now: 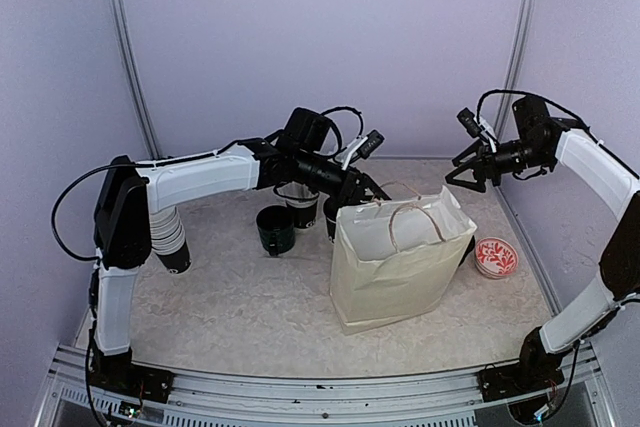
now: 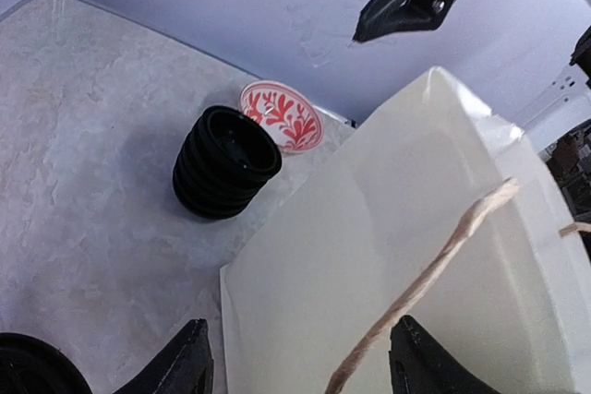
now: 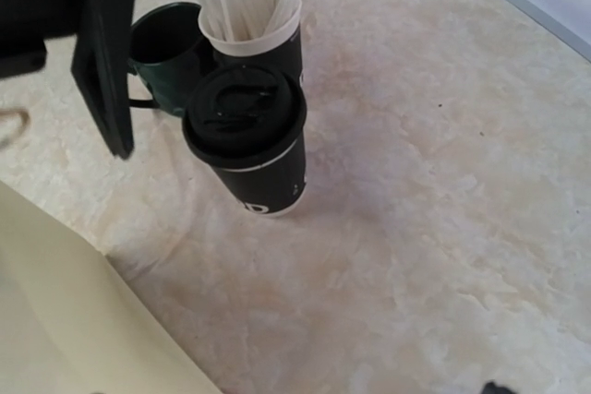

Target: Pack the takeout coffee

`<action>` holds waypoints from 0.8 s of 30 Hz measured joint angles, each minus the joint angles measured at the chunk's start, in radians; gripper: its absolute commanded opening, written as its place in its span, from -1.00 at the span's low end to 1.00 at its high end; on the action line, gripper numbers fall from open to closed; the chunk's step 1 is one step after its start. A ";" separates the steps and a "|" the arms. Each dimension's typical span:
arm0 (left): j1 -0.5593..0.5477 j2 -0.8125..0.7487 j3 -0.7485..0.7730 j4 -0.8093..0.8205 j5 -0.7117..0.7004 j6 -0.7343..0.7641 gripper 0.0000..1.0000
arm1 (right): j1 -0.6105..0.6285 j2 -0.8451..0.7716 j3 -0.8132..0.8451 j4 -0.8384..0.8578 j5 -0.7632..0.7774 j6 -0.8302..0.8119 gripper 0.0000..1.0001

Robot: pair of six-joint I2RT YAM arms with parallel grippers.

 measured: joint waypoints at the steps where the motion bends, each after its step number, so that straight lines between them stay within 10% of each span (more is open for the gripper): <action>1: 0.004 -0.004 0.000 0.020 0.013 -0.020 0.29 | 0.000 0.000 0.000 0.002 0.000 0.000 0.71; 24: 0.111 -0.063 -0.166 0.809 0.254 -0.803 0.20 | 0.000 -0.015 -0.006 0.025 -0.018 0.000 0.68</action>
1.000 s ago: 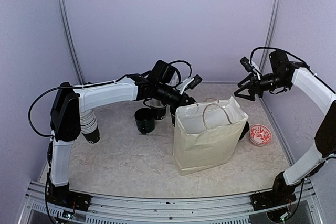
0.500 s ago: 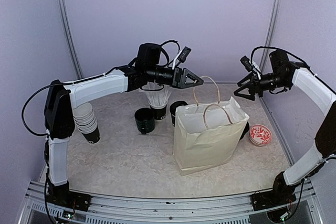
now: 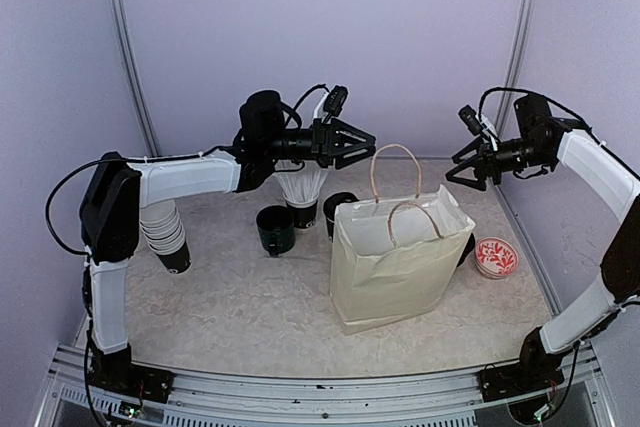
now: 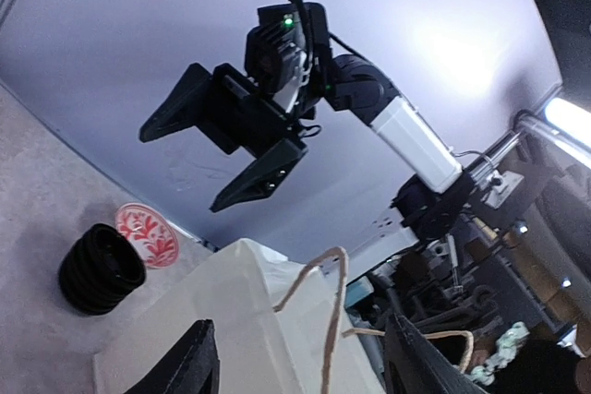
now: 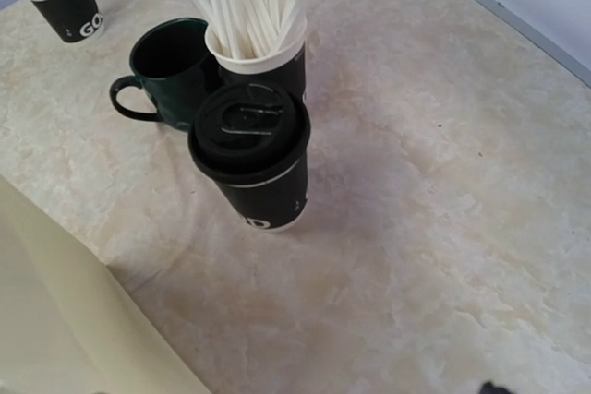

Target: Pack the takeout coffee

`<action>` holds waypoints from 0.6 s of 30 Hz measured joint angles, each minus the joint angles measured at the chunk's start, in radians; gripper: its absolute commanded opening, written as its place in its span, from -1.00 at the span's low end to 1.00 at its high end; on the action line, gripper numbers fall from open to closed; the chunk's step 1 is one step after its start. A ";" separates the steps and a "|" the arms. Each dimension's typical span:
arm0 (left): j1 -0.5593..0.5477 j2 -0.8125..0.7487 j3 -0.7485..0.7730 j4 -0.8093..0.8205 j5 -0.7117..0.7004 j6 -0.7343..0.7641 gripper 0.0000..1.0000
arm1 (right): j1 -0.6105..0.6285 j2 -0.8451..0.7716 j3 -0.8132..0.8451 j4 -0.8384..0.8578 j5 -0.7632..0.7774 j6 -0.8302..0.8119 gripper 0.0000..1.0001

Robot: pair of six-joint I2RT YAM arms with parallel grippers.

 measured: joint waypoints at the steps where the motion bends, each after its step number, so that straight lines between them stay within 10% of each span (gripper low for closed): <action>1: 0.000 0.000 -0.039 0.085 0.014 -0.065 0.19 | 0.000 0.000 0.000 0.000 -0.002 0.000 0.68; 9: 0.005 0.023 -0.196 0.838 0.053 -0.803 0.08 | 0.000 0.000 0.000 0.000 -0.019 0.002 0.66; 18: 0.010 0.044 -0.193 1.044 0.048 -1.123 0.10 | 0.000 0.000 -0.002 0.012 -0.032 0.015 0.65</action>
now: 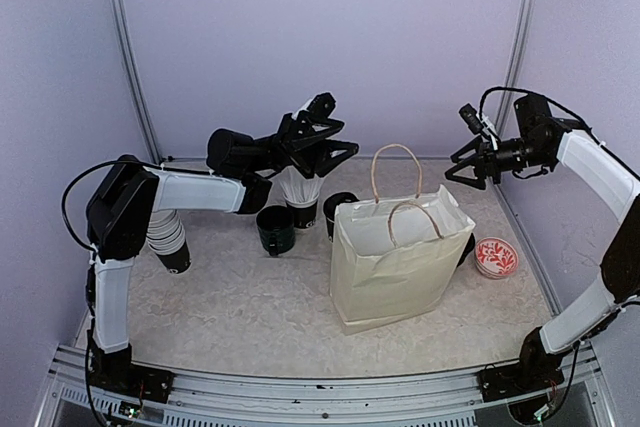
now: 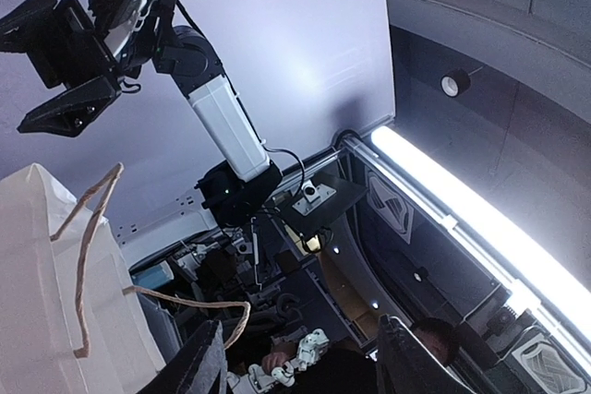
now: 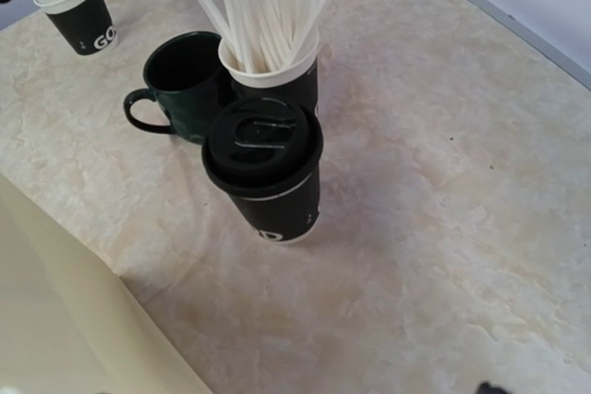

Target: Pack the takeout coffee

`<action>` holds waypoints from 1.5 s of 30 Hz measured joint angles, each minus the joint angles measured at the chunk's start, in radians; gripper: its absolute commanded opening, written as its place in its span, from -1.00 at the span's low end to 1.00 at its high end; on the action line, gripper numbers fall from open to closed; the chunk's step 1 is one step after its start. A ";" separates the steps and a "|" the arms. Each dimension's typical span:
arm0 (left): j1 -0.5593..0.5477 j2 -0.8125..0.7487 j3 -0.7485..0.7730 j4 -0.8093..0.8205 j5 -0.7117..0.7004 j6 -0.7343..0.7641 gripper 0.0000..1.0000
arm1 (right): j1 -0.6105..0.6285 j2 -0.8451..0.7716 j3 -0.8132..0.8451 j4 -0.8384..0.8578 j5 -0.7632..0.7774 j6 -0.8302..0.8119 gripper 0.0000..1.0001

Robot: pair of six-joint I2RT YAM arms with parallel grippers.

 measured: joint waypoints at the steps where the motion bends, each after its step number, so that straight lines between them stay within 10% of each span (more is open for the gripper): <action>1: 0.000 0.000 0.003 0.000 0.000 -0.010 0.10 | 0.000 0.000 -0.002 0.002 0.000 0.001 0.65; 11: -0.003 -0.071 0.071 -0.098 0.050 0.137 0.09 | 0.000 0.000 -0.009 0.011 -0.001 0.010 0.65; 19: 0.005 -0.308 0.454 -1.460 -0.202 1.269 0.07 | 0.003 0.000 0.039 0.005 0.003 0.005 0.65; 25: 0.011 -0.414 0.547 -2.029 -0.634 1.656 0.06 | 0.038 0.000 0.119 -0.030 0.025 -0.047 0.64; 36: 0.153 -0.449 0.231 -2.707 -1.123 1.703 -0.01 | 0.123 -0.002 0.140 -0.102 0.030 -0.103 0.60; 45: 0.171 -0.560 0.140 -2.818 -1.231 1.660 -0.17 | 0.156 -0.002 0.145 -0.110 0.011 -0.120 0.57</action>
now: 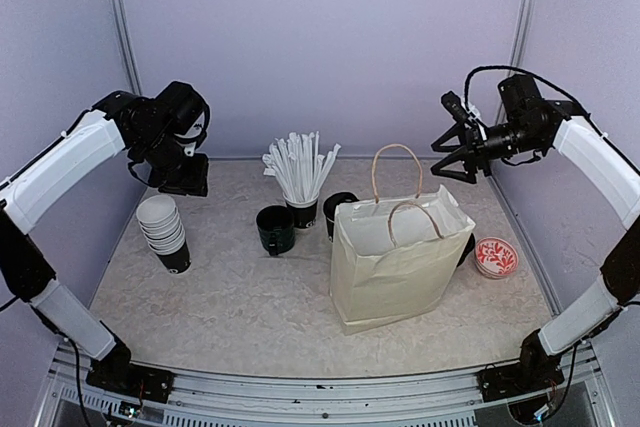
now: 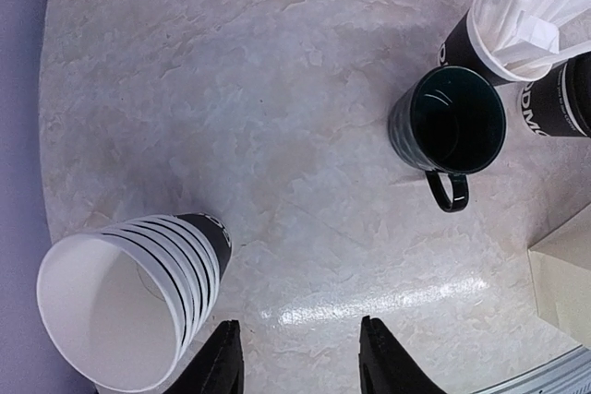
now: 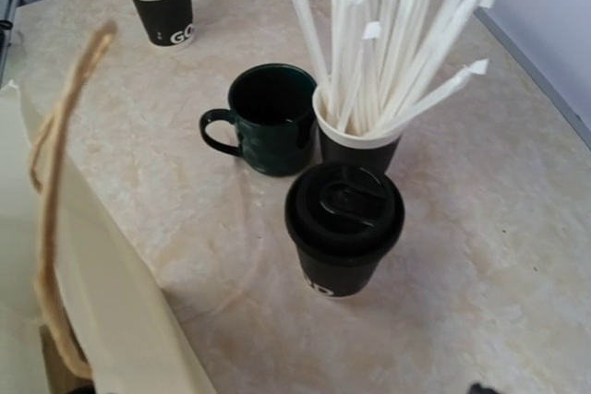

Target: Pack the takeout coffee

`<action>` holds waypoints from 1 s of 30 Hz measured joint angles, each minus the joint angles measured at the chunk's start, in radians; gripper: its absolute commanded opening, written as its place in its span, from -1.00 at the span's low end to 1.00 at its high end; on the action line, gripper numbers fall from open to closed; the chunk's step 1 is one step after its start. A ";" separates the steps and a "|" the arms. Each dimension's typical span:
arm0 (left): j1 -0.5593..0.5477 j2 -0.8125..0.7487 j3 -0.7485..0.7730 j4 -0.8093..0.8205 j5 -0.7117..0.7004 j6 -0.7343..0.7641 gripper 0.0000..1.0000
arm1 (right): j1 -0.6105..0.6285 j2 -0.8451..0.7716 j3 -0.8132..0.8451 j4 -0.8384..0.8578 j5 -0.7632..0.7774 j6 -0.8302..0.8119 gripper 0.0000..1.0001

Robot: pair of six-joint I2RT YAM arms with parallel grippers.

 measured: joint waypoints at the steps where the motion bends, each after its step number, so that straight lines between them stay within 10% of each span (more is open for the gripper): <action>1: 0.000 -0.010 -0.005 0.006 0.004 0.002 -0.19 | 0.005 0.000 0.000 0.000 0.000 0.000 0.56; 30: -0.325 0.526 0.285 0.499 0.166 0.208 0.20 | 0.061 0.010 0.072 -0.048 0.113 0.016 0.56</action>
